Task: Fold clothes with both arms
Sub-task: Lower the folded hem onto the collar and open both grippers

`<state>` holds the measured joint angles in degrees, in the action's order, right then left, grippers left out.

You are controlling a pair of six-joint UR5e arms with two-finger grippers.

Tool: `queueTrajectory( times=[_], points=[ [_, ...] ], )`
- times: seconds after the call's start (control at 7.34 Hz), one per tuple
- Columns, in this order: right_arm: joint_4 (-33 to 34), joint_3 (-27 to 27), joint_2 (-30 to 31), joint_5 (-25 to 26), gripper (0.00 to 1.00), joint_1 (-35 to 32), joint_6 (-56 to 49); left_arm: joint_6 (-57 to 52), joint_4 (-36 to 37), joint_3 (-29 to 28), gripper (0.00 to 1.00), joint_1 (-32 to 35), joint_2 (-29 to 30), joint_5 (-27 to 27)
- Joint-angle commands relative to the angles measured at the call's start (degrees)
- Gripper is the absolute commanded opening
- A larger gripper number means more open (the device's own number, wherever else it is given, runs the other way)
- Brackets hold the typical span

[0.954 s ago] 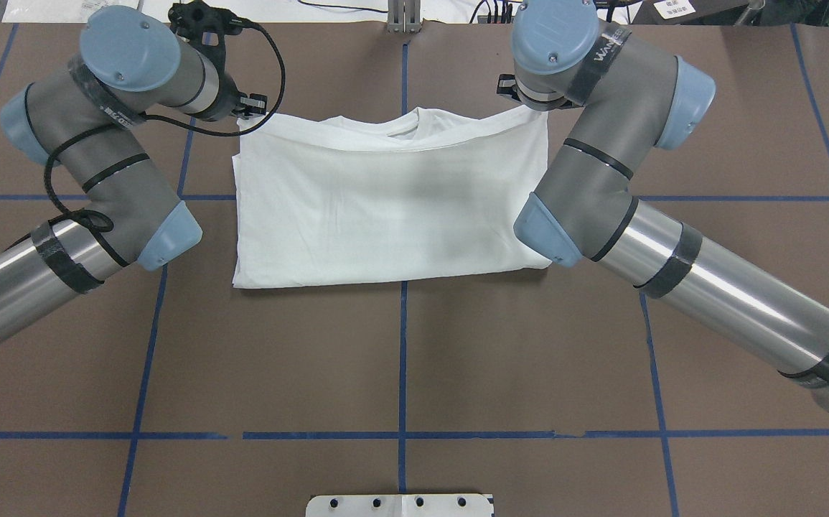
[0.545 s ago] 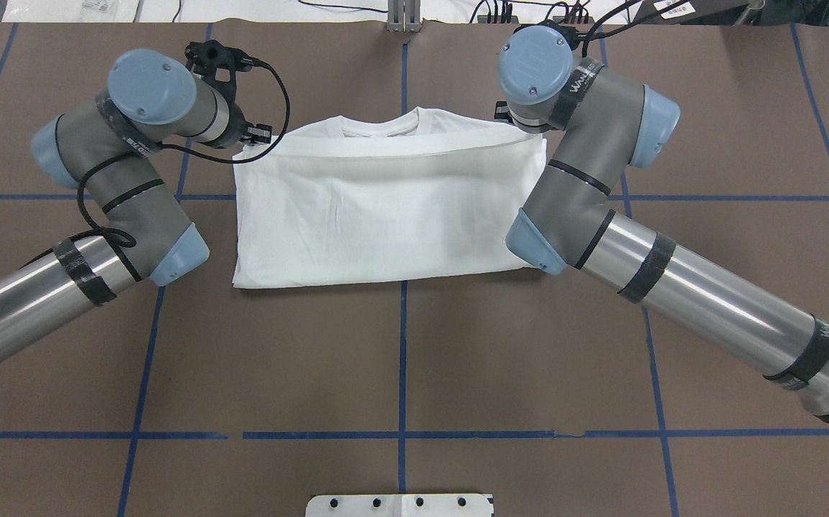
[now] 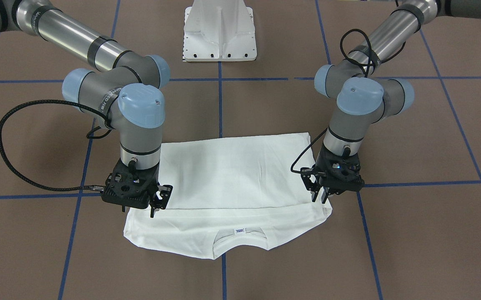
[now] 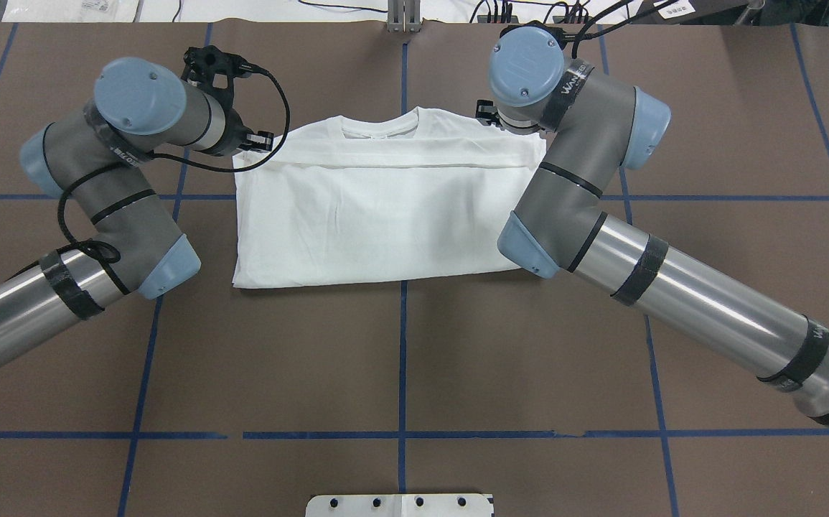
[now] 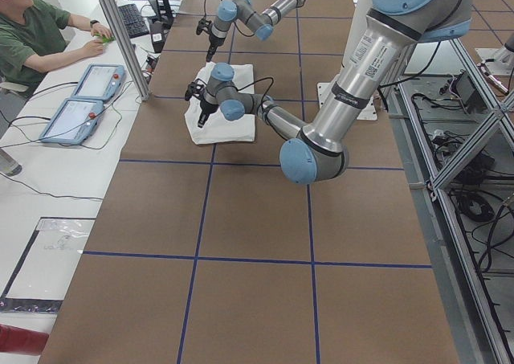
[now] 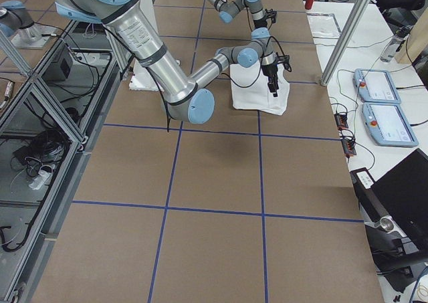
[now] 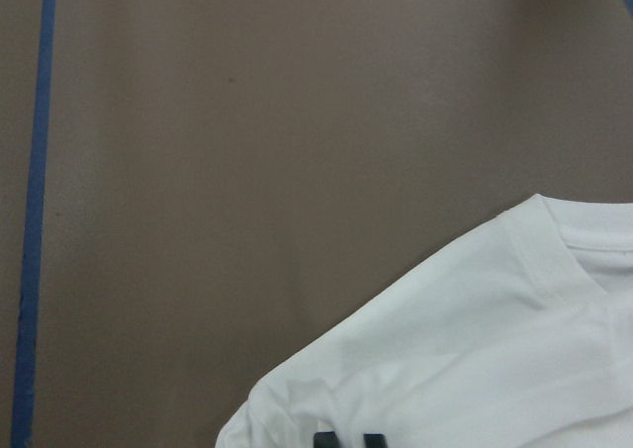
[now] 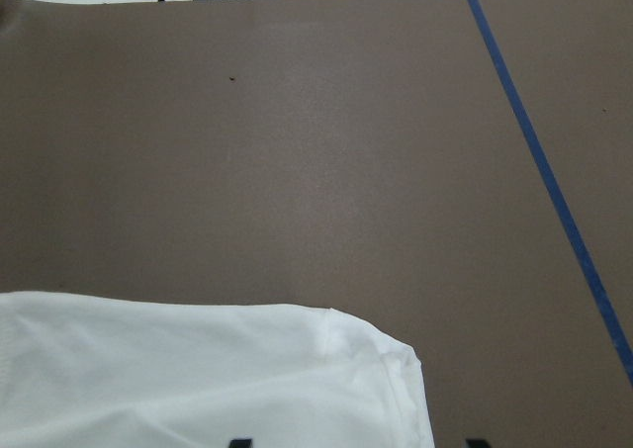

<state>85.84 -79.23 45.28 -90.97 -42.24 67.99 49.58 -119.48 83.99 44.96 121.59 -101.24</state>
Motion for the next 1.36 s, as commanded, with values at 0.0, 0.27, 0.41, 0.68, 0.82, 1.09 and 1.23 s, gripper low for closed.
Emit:
queueTrajectory(
  times=[0.0,0.27,0.41,0.68,0.82,1.09,1.23],
  points=[
    [-0.1,-5.2,3.3,-0.3,1.0,0.2,0.0,-0.4,-0.2,12.2,1.0,-2.8,-9.9,-0.1],
    [-0.1,-7.0,3.9,-0.2,1.0,1.2,0.1,7.2,-2.3,16.6,1.0,-10.3,-16.1,0.8],
    [-0.1,-7.0,3.9,-0.1,1.0,1.2,0.1,8.9,-4.6,15.9,1.0,-12.9,-16.4,3.8],
    [-0.2,-7.0,3.9,0.0,1.0,1.4,0.2,12.1,-4.8,15.8,0.92,-15.2,-16.3,5.3],
    [-0.2,-7.0,3.9,0.0,1.0,1.4,0.2,12.0,-4.8,15.6,0.81,-15.2,-16.4,5.3],
    [-0.2,-7.0,3.9,0.1,1.0,1.5,0.2,12.0,-4.7,15.5,0.75,-15.2,-16.4,5.4],
    [-0.2,-7.0,4.0,0.2,1.0,1.6,0.2,12.0,-4.7,15.2,0.75,-15.2,-16.4,5.4]
  ],
)
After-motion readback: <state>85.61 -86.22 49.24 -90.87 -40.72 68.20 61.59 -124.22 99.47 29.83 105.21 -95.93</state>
